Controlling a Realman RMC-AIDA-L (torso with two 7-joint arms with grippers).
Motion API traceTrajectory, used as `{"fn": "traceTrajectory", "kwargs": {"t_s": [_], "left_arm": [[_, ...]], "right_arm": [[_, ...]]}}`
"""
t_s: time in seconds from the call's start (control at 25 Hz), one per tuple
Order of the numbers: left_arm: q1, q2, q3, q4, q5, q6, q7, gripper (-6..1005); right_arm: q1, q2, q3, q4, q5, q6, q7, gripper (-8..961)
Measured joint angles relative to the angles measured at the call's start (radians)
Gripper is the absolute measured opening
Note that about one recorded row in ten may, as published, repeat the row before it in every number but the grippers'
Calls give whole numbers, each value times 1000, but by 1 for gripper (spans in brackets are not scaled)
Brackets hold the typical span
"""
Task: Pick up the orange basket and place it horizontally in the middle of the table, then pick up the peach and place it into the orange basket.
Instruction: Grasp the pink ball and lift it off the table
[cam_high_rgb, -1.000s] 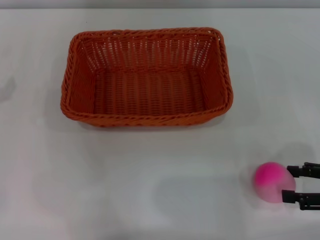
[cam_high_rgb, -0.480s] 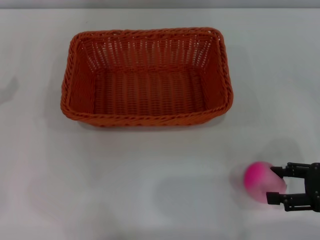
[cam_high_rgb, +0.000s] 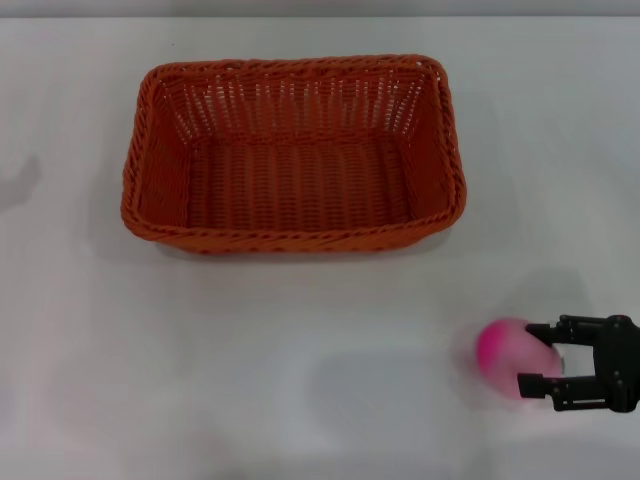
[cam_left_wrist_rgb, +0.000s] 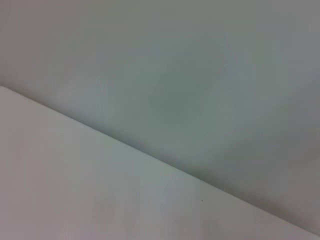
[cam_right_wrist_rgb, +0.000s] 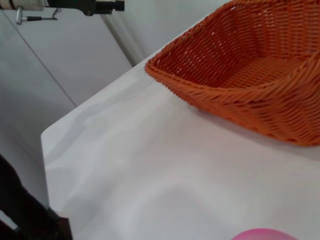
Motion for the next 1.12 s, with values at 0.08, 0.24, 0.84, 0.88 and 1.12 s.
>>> {"fn": "traceTrajectory", "kwargs": {"t_s": [0.08, 0.24, 0.84, 0.88, 1.12], "left_arm": [[2, 0, 0, 1, -5, 0, 3, 528], [2, 0, 0, 1, -6, -1, 8, 528], [-3, -2, 0, 77, -56, 3, 137, 528], [-5, -1, 0, 84, -57, 5, 141, 528], [0, 0, -17, 90, -113, 0, 170, 528]], "right_arm": [[3, -1, 9, -1, 4, -2, 2, 856], [10, -3, 27, -16, 5, -3, 3, 856], [12, 9, 61, -123, 22, 6, 68, 856], [11, 10, 65, -125, 21, 6, 69, 856], [7, 10, 65, -127, -14, -4, 84, 857]]}}
